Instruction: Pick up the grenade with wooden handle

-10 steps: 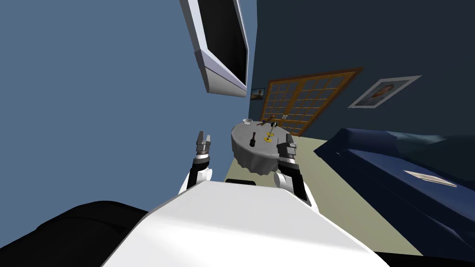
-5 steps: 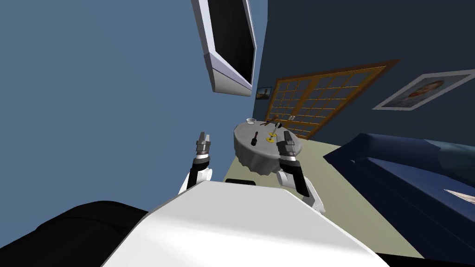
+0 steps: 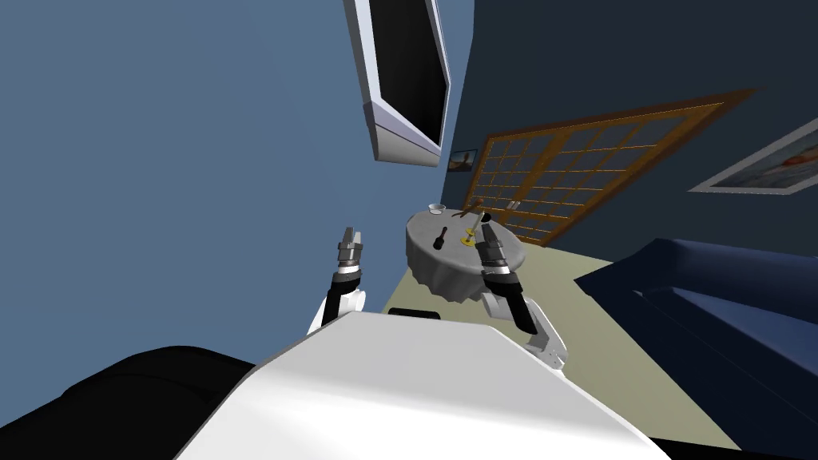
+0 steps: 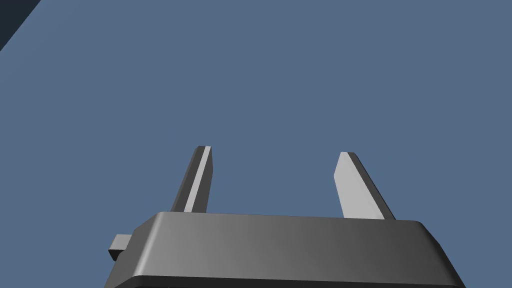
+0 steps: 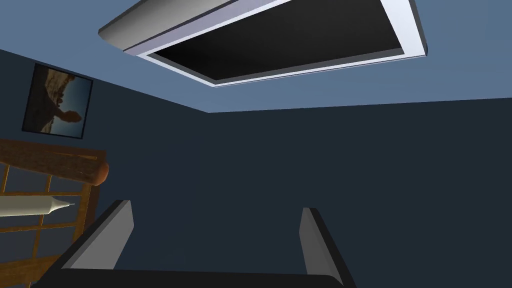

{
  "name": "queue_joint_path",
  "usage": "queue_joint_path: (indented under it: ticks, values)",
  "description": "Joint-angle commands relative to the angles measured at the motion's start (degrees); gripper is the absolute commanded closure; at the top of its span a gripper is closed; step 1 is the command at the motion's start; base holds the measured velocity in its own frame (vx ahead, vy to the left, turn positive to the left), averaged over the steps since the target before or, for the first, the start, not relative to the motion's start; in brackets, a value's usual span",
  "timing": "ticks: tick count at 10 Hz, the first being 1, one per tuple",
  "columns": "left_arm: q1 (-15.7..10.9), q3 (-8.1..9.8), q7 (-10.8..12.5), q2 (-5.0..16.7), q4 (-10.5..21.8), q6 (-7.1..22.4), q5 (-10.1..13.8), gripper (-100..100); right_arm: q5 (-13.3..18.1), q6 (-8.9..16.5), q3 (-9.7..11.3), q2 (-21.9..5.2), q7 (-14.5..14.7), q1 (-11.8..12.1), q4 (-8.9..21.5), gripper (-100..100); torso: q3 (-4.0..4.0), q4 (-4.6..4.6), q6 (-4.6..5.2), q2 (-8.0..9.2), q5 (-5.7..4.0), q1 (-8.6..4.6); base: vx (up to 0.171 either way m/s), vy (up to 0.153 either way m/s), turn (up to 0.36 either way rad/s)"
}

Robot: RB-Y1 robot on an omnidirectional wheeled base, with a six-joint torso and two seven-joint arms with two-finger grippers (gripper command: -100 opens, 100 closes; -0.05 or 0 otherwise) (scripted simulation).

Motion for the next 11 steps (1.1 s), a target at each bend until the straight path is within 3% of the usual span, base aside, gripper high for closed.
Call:
queue_joint_path:
  ticks: [1,11]
  values:
    - [0.0,0.0,0.0,0.0,0.0,0.0,0.0,0,0.5,-0.6,0.0,-2.4,0.4,-0.6,0.6,-100,0.0,0.0,0.0,0.0,0.0,0.0,-0.033,-0.04,0.094]
    - [0.0,0.0,0.0,0.0,0.0,0.0,0.0,0,6.9,-5.5,0.7,-20.0,4.7,-4.7,6.4,-100,-0.03,-0.01,0.01,-0.04,0.0,0.03,-0.035,-0.041,0.156]
